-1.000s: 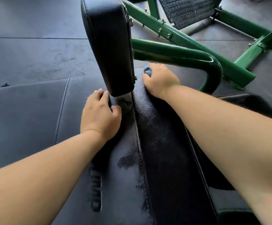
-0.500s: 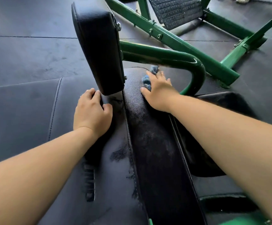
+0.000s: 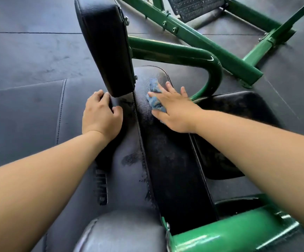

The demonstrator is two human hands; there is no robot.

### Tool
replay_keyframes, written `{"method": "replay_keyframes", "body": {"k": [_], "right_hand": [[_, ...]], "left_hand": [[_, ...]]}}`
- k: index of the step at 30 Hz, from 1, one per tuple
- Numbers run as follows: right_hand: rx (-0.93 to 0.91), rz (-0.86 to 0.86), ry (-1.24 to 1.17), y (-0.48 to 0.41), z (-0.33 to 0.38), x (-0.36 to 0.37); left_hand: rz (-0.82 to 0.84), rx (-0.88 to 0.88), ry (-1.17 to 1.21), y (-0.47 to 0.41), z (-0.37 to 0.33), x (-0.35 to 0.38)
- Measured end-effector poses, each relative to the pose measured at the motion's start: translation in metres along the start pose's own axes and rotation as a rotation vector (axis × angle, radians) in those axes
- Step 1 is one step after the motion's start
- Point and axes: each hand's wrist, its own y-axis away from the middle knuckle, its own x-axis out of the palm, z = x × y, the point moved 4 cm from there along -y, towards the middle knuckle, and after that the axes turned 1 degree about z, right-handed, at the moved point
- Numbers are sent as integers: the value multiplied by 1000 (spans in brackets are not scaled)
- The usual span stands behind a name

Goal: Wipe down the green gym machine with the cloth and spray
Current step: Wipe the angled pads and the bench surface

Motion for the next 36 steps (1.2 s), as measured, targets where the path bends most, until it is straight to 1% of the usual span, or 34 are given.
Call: {"method": "replay_keyframes", "body": {"k": [3,6,7,8,9,12,13,14,15,16,19,23,24,25,28,29,30,33,34,36], "right_hand": [[-72,142,-11,49,20,8],[-151,298,55,100,30,19],[-153,303,56,110,25,20],[-139,267,39,118,20,16],[-115,193,15,123,13,12],[4,-116,-79,118,2,-7],[50,-176,-83,113,4,-9],[101,-176,-64,107,6,-8],[126,-138,-39,104,11,-6],[121,-104,-26,102,13,-4],[4,-13,-96,111,25,-7],[-84,237,-157,126,74,4],[-87,264,-181,126,83,7],[-58,241,-218,122,86,3],[131,-47,-313,101,66,-20],[157,-79,-324,95,64,-23],[158,-50,-311,90,66,-19],[98,136,-252,85,82,-5],[97,176,-278,87,84,-5],[135,198,-483,93,82,-11]], "left_hand": [[-6,4,40,2,-1,-3],[-17,11,106,8,-4,-10],[-9,20,110,9,-4,-11],[18,33,99,12,-5,-13],[59,53,71,16,-5,-14],[172,128,-30,32,-3,-14],[197,152,-45,39,-2,-15],[219,172,-53,45,-2,-15],[246,180,-64,54,-1,-17],[280,189,-75,60,-1,-18],[406,198,-104,74,0,-25],[550,196,-127,87,-3,-38],[578,207,-132,91,-3,-40],[600,214,-135,96,-1,-45],[605,239,-117,104,2,-58],[584,222,-105,102,5,-62],[567,188,-74,100,7,-66],[574,116,94,99,10,-67],[588,120,132,100,8,-66],[629,122,214,105,2,-62]]}}
